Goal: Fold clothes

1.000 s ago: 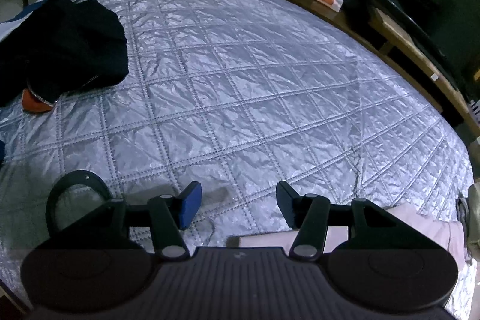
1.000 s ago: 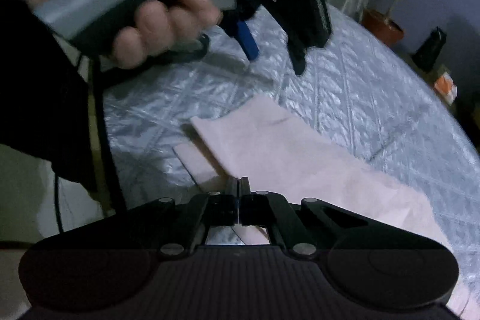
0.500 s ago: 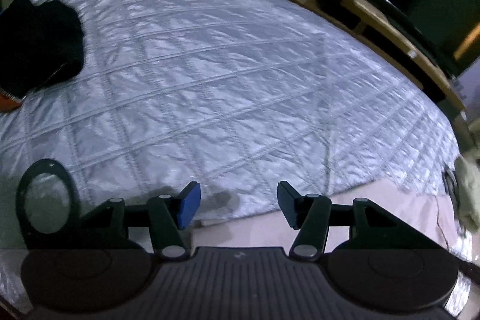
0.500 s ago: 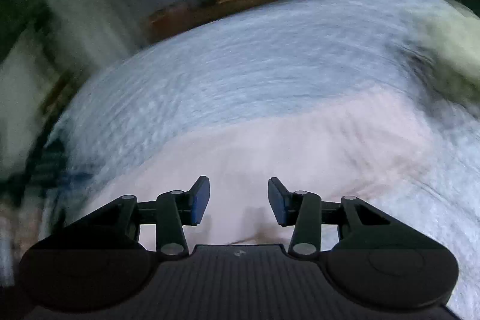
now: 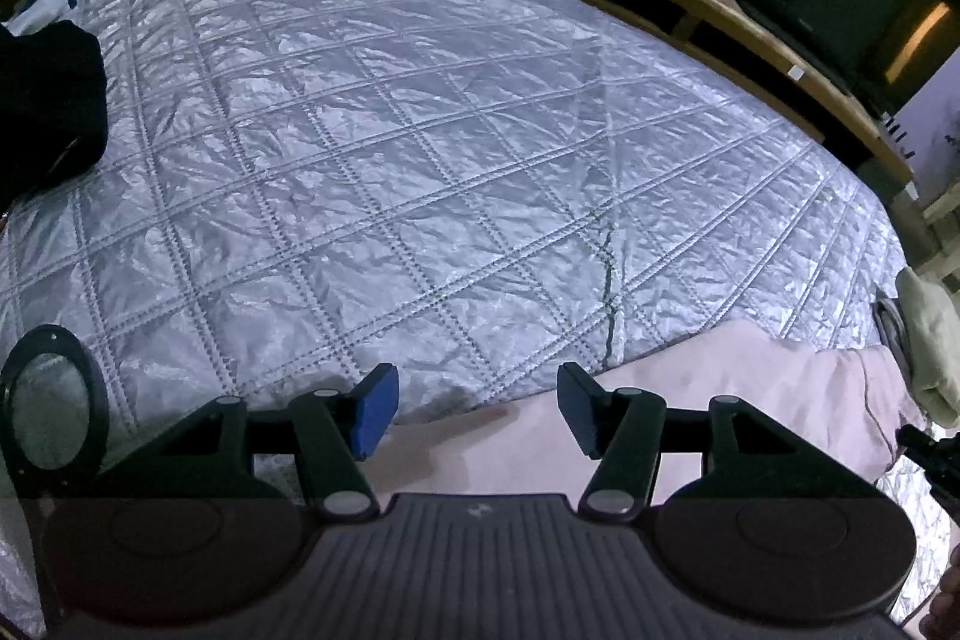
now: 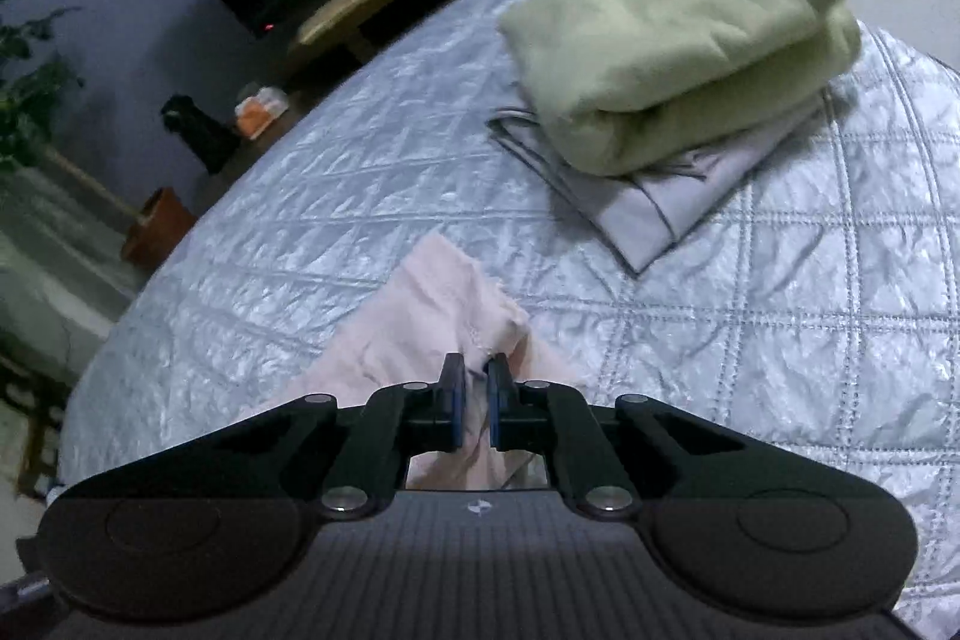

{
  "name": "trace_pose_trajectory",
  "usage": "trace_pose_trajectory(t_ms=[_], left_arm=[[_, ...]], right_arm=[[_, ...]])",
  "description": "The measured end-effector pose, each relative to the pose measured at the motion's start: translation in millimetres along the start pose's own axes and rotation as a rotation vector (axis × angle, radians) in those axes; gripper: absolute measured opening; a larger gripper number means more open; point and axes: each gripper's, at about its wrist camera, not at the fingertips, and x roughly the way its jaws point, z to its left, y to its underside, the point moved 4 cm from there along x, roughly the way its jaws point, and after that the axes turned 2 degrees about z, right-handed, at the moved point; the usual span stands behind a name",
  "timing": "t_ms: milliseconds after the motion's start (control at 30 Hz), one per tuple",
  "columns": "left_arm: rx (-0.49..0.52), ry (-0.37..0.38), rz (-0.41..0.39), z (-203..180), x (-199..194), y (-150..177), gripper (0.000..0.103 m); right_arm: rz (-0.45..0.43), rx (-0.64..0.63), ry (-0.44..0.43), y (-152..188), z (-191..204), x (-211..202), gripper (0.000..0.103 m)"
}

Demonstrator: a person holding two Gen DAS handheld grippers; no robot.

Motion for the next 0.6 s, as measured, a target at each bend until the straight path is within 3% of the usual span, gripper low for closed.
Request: trace_pose_trajectory(t_ms=[33, 100, 233, 367, 467, 533, 600], left_arm=[[0.001, 0.0, 0.002, -0.4, 0.5, 0.7, 0.055], [0.005, 0.0, 0.006, -1.4, 1.1, 1.7, 0.055], [0.006, -0.003, 0.006, -1.6, 1.2, 1.7, 0.055], [0.001, -0.003, 0.005, -1.7, 1.3, 1.1, 0.055], [0.006, -0.001, 0.008, -2.7, 1.6, 2.1, 0.055], [0.008, 0.0, 0.01, -3.3, 1.8, 2.8, 0.055], [0.008, -0.001, 0.012, -3.5, 2.2, 2.8, 0.055]], right_arm=[[0.002, -0.01, 0.011, 0.2, -1.3, -4.7, 0.012], [0.022, 0.0, 0.045, 4.1, -9.1, -8.0, 0.027], [0.062, 0.089, 0.051, 13.1, -20.8, -5.3, 0.039], [0.068, 0.222, -0.05, 15.9, -22.5, -2.4, 0.057], [0.061, 0.295, -0.079, 15.1, -23.4, 4.6, 0.058], [0.049, 0.243, -0.064, 11.4, -17.7, 8.9, 0.058], [0.03, 0.202, -0.063, 9.1, -17.2, 12.0, 0.051]])
